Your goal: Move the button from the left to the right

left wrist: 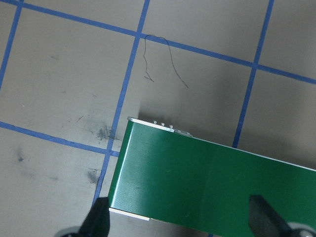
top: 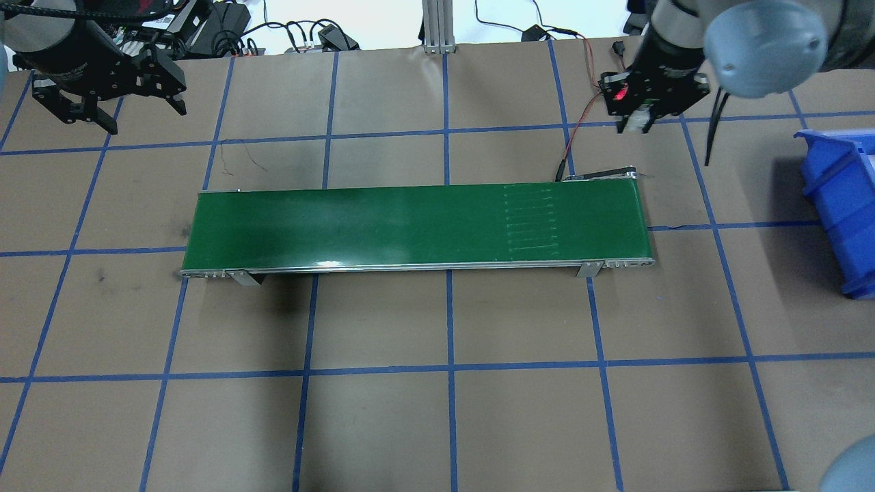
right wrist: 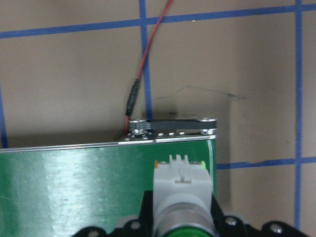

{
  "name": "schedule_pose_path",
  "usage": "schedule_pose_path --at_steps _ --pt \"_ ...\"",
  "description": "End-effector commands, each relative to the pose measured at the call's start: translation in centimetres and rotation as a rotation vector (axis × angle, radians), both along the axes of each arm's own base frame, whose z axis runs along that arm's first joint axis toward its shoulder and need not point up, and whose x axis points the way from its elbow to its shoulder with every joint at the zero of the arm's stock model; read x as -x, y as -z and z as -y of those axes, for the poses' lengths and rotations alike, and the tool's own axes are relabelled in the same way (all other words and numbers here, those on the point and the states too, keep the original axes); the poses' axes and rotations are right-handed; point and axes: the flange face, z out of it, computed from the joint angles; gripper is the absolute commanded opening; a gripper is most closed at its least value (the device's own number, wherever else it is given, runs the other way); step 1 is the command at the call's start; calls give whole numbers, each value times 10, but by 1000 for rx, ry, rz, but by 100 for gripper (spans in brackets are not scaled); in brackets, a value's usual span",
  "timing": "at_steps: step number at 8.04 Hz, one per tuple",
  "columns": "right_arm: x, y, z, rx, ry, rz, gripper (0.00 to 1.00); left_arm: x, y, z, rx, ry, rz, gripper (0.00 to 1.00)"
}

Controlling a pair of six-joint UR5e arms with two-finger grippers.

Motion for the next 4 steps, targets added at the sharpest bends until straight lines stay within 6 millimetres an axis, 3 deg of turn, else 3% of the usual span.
schedule_pose_path --at_steps 1,4 --pt "141 -29 -15 -40 -45 -33 0 1 1 2 0 3 -3 100" --pt "296 -30 -50 -91 -145 -110 0 1 1 2 2 3 -2 100"
